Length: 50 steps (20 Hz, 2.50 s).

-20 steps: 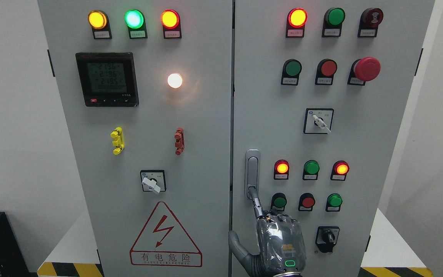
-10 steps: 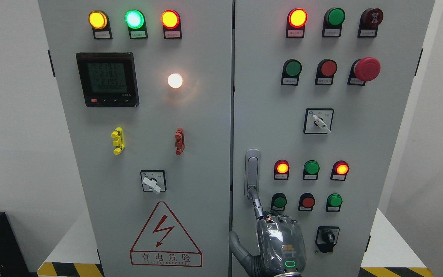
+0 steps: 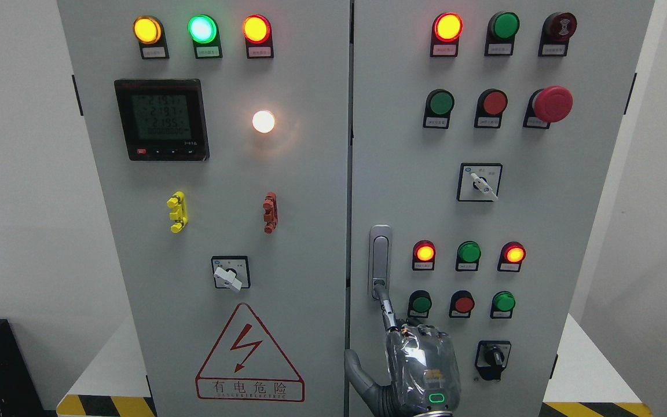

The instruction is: Release door handle

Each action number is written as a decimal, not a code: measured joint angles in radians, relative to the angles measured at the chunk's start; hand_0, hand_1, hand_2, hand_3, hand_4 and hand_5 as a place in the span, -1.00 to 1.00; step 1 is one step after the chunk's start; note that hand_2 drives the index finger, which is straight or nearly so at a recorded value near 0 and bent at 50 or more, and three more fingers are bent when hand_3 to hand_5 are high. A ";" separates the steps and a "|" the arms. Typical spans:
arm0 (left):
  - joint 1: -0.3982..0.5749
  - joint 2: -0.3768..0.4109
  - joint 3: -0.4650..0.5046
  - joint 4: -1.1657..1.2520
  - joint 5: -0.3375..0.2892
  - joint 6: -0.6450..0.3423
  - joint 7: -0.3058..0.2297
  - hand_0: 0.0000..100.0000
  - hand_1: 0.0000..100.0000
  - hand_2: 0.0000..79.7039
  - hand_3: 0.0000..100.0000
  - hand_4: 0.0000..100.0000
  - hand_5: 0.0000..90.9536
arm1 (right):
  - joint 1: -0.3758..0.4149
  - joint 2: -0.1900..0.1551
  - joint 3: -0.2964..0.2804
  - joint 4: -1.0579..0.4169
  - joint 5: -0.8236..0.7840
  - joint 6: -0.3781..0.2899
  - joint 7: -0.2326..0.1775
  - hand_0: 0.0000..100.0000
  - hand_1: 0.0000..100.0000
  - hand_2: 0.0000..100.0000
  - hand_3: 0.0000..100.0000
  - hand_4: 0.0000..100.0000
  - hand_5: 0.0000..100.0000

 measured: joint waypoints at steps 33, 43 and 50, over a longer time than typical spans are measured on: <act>0.000 0.000 0.000 0.000 0.000 0.000 0.000 -1.00 -1.00 -0.89 -0.78 -0.98 -1.00 | 0.011 0.000 0.002 -0.015 0.003 0.004 0.027 -0.40 -0.54 -1.00 0.61 0.48 0.51; 0.000 0.000 0.000 0.000 0.000 0.008 0.000 -1.00 -1.00 -0.89 -0.78 -0.98 -1.00 | 0.018 -0.001 0.001 -0.005 0.001 0.004 0.032 -0.40 -0.54 -1.00 0.61 0.48 0.51; 0.000 0.000 0.000 0.000 0.000 0.001 0.000 -1.00 -1.00 -0.89 -0.78 -0.98 -1.00 | 0.018 -0.001 0.001 -0.003 0.000 0.004 0.027 -0.40 -0.54 -1.00 0.61 0.48 0.51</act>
